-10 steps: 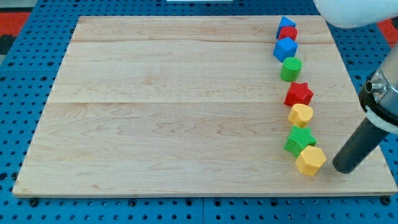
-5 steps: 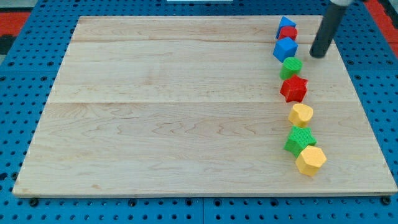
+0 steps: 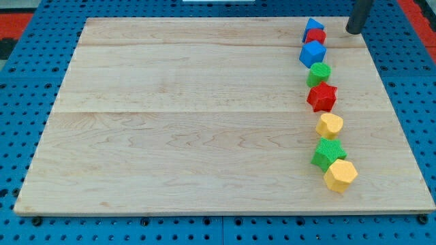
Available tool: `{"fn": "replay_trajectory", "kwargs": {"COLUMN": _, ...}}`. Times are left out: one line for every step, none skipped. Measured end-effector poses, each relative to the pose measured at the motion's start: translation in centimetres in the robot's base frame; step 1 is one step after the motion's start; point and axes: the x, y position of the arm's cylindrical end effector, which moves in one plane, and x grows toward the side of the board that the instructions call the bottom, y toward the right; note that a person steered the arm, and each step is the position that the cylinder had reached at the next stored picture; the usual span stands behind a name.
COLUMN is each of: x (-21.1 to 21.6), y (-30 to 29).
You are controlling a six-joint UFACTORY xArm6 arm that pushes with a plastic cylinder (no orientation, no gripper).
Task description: Adjust the red star below the green circle
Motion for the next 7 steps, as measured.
{"fn": "replay_trajectory", "kwargs": {"x": 0.0, "y": 0.0}}
{"fn": "replay_trajectory", "kwargs": {"x": 0.58, "y": 0.0}}
{"fn": "replay_trajectory", "kwargs": {"x": 0.58, "y": -0.14}}
{"fn": "replay_trajectory", "kwargs": {"x": 0.46, "y": -0.14}}
{"fn": "replay_trajectory", "kwargs": {"x": 0.41, "y": -0.14}}
{"fn": "replay_trajectory", "kwargs": {"x": 0.41, "y": -0.14}}
{"fn": "replay_trajectory", "kwargs": {"x": 0.11, "y": -0.14}}
